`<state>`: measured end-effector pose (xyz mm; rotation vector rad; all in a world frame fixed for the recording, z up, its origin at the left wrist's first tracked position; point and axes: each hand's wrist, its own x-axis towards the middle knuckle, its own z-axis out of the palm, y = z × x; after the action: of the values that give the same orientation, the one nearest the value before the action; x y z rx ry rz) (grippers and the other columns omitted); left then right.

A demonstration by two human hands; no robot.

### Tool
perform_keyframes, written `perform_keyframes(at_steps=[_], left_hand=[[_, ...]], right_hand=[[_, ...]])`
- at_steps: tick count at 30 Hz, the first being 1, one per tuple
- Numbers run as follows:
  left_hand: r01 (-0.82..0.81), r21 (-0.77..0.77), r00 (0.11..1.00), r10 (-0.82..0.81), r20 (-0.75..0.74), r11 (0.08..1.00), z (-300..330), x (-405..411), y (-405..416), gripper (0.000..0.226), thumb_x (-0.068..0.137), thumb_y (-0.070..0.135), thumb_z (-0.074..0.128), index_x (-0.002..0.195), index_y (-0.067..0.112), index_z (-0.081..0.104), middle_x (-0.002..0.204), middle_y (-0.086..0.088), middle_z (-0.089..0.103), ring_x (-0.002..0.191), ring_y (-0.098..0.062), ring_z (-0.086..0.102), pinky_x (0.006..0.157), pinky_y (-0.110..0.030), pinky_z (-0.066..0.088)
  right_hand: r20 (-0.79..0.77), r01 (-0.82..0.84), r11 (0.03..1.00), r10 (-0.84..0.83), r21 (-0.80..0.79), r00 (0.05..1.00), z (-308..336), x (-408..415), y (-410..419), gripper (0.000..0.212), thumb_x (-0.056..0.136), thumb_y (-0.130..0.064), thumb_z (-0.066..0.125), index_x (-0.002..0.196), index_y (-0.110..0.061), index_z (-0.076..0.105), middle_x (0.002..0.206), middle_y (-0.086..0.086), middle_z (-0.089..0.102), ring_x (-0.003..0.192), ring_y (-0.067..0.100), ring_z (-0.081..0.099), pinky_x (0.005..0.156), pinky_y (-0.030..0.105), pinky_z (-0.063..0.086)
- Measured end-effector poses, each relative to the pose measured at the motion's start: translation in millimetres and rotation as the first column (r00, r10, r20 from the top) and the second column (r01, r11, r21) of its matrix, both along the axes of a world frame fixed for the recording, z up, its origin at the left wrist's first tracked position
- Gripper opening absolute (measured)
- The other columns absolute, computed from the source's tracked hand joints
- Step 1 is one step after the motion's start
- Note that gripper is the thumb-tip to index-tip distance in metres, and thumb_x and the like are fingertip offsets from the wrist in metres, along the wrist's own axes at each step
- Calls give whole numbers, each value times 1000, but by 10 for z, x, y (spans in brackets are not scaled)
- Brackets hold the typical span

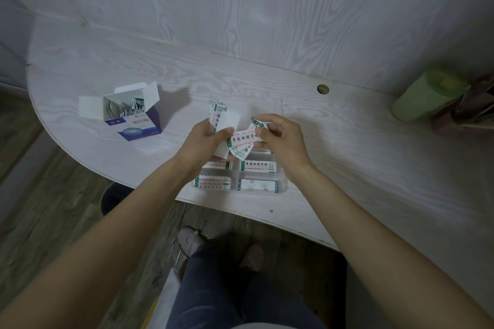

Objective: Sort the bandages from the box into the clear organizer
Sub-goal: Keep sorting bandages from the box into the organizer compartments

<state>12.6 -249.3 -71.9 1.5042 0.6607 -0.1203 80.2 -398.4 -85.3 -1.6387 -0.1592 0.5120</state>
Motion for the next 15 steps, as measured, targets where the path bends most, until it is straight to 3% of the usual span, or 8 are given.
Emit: perform_keyframes(at_steps=[4, 7, 9, 12, 15], left_hand=[[19, -58, 1000, -19, 5, 998, 38, -9, -19, 27, 92, 10, 59, 117, 5, 53, 97, -7, 70, 72, -16, 71, 55, -29, 58], [-5, -36, 1000, 5, 5, 999, 51, -7, 13, 31, 87, 2, 64, 115, 2, 52, 93, -7, 69, 65, -16, 71, 51, -24, 55], [-6, 0, 1000, 6, 12, 1000, 51, -12, 56, 33, 84, -1, 66, 114, 1, 53, 93, -8, 69, 64, -15, 70, 52, -25, 57], [1, 52, 1000, -2, 25, 999, 42, -17, 122, 31, 84, 0, 66, 112, 4, 54, 95, -8, 68, 70, -14, 68, 58, -26, 58], [4, 98, 999, -8, 39, 995, 31, -23, 194, 25, 87, 3, 63, 110, 5, 55, 95, -7, 67, 78, -14, 67, 58, -24, 58]], right_hand=[[14, 12, 1000, -12, -7, 1000, 30, -1, 5, 15, 90, 2, 58, 91, -11, 64, 87, 4, 64, 84, 16, 67, 68, 23, 58], [31, -6, 1000, 7, -21, 1000, 14, 18, 10, 20, 88, 3, 61, 80, -15, 61, 86, 8, 65, 86, 25, 68, 73, 36, 60], [57, -50, 997, 53, -62, 997, -1, 39, 10, 18, 86, 2, 65, 84, -16, 62, 86, 11, 67, 84, 28, 69, 76, 42, 59], [117, -148, 980, 164, -135, 980, -3, 54, 27, 19, 86, -2, 66, 98, -16, 67, 82, 5, 68, 79, 22, 69, 74, 34, 58], [109, -182, 972, 200, -150, 974, 0, 48, 98, 11, 86, -2, 65, 90, -11, 69, 83, 5, 69, 74, 10, 67, 66, 21, 56]])
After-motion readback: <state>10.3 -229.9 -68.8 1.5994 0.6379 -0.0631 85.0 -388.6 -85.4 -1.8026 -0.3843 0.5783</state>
